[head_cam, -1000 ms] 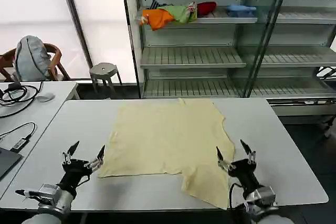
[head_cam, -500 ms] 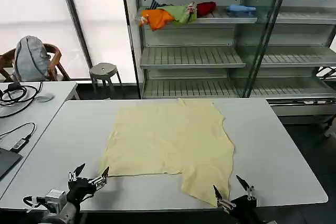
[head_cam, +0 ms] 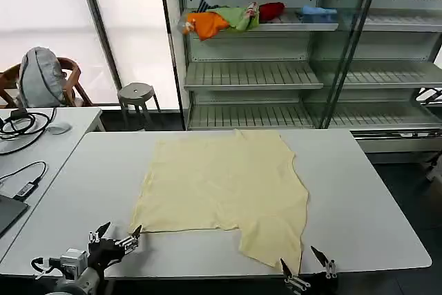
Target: Fold and organize the clothes.
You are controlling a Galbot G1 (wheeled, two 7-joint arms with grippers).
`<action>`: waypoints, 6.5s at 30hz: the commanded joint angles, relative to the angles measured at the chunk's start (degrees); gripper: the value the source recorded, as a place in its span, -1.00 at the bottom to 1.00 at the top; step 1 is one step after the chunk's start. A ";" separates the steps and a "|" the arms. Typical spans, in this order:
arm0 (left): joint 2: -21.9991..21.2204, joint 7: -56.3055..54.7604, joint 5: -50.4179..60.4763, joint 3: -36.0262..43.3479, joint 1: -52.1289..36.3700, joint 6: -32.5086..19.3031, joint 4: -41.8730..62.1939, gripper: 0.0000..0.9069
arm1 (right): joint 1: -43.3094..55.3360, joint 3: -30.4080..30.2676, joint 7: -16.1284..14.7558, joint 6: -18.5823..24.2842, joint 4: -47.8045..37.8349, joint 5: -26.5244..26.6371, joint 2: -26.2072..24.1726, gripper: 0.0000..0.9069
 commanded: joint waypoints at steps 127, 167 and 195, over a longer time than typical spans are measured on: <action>2.08 9.87 -9.33 8.43 -32.73 -9.13 28.36 1.00 | 57.11 -10.43 1.46 -5.61 -37.11 3.51 6.54 1.00; 2.99 5.92 -6.33 10.91 -25.03 -2.10 20.58 -0.98 | 39.29 -7.48 4.79 -16.57 -21.94 15.96 0.69 -1.00; 4.15 8.51 -5.05 1.01 -3.97 -2.51 3.62 -0.98 | 18.79 2.06 1.02 -15.48 -4.98 10.66 -4.44 -1.00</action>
